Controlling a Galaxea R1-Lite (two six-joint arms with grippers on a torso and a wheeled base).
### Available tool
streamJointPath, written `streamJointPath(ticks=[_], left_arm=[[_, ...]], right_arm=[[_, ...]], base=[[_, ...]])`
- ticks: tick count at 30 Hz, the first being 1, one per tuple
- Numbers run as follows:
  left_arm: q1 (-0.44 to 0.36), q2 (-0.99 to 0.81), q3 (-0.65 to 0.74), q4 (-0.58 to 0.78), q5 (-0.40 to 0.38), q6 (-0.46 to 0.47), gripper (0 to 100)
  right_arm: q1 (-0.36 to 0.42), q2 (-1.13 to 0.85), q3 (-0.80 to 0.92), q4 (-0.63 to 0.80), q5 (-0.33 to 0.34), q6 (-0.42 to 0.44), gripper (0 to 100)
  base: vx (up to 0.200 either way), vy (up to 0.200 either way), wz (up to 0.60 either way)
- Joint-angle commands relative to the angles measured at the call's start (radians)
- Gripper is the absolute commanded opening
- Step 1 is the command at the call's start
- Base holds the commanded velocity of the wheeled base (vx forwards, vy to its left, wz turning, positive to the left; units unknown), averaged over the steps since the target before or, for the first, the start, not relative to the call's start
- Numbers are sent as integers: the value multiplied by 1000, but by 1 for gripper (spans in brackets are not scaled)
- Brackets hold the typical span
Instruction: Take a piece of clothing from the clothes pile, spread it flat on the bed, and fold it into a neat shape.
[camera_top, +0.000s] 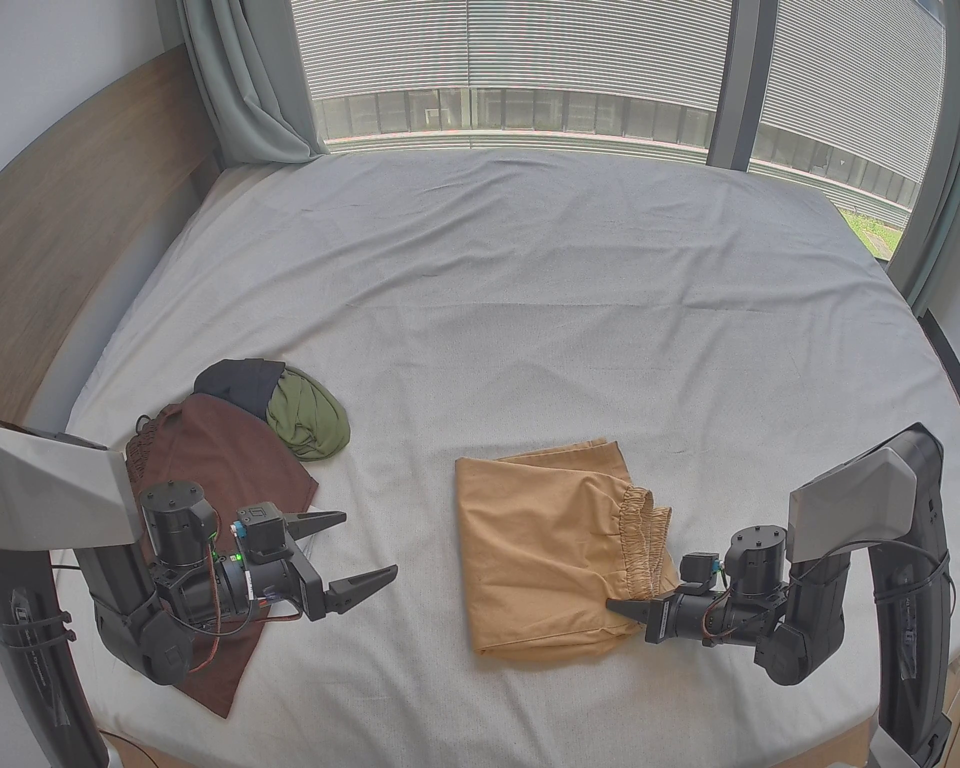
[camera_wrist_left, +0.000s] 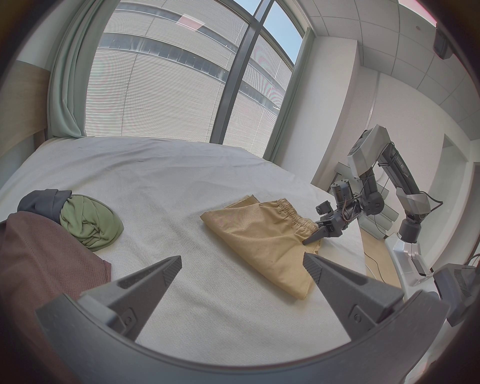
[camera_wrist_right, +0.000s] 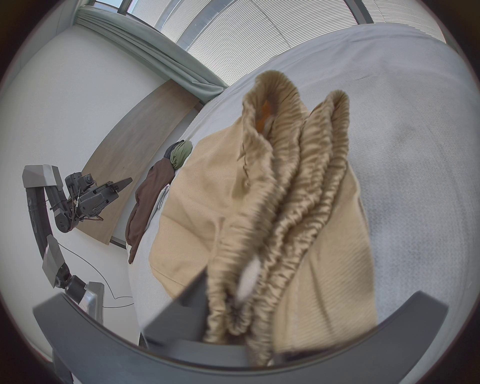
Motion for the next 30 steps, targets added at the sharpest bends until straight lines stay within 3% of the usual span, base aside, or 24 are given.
streamJointPath(ticks=[1, 30], left_arm=[[0, 1, 1, 0, 0, 0, 100], [2, -3, 5, 0, -1, -1, 100]], right_arm=[[0, -2, 0, -4, 2, 0, 0], [58, -226, 3, -4, 7, 75, 0]], base=[[0, 0, 0], [0, 0, 0]])
